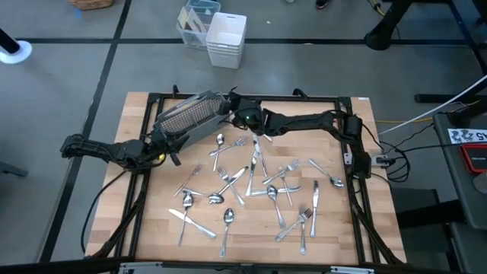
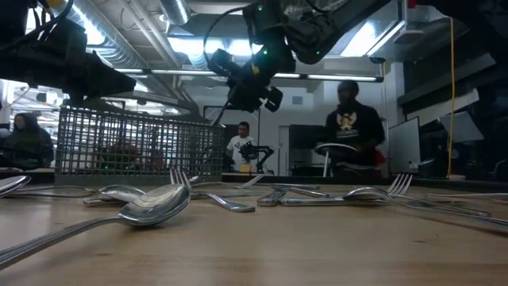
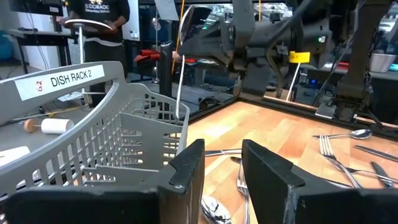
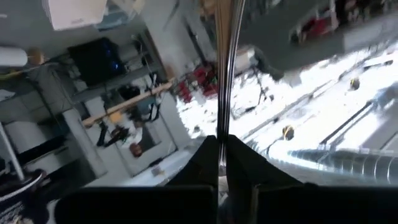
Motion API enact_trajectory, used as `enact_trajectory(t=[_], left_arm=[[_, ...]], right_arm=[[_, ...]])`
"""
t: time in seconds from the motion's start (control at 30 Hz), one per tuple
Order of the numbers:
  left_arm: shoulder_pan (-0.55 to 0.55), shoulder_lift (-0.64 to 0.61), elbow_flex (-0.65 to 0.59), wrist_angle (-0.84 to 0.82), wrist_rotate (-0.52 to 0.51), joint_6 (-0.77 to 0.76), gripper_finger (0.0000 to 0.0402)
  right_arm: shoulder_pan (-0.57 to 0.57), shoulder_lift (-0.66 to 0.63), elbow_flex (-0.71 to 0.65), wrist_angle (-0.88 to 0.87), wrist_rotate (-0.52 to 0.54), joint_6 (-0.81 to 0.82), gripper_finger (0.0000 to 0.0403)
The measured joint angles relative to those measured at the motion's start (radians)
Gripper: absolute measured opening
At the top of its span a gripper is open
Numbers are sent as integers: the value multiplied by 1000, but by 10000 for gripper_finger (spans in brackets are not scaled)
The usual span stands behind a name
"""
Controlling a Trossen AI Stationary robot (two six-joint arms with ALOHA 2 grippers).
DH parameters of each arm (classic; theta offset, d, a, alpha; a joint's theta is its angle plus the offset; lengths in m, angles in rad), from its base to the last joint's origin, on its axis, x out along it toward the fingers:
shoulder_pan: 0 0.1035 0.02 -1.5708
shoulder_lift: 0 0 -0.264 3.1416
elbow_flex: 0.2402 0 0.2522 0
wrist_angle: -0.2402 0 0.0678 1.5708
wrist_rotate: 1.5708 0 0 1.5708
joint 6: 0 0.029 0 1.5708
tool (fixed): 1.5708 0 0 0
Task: Sort silverware
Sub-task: Put the silver spoon into the silverware rack
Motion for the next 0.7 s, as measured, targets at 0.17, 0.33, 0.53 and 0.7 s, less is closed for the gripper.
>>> enact_trajectory(t=[0.17, 0.33, 0.53, 0.7], left_arm=[[0, 0, 0, 0, 0, 26, 100], [0, 0, 0, 0, 0, 28, 100], [0, 0, 0, 0, 0, 32, 100], [0, 0, 0, 0, 0, 57, 100]], right_arm=[[1, -1, 1, -92, -73, 0, 17], [1, 0, 0, -166, -168, 10, 17], [1, 0, 0, -166, -215, 11, 22], [1, 0, 0, -165, -223, 45, 59]])
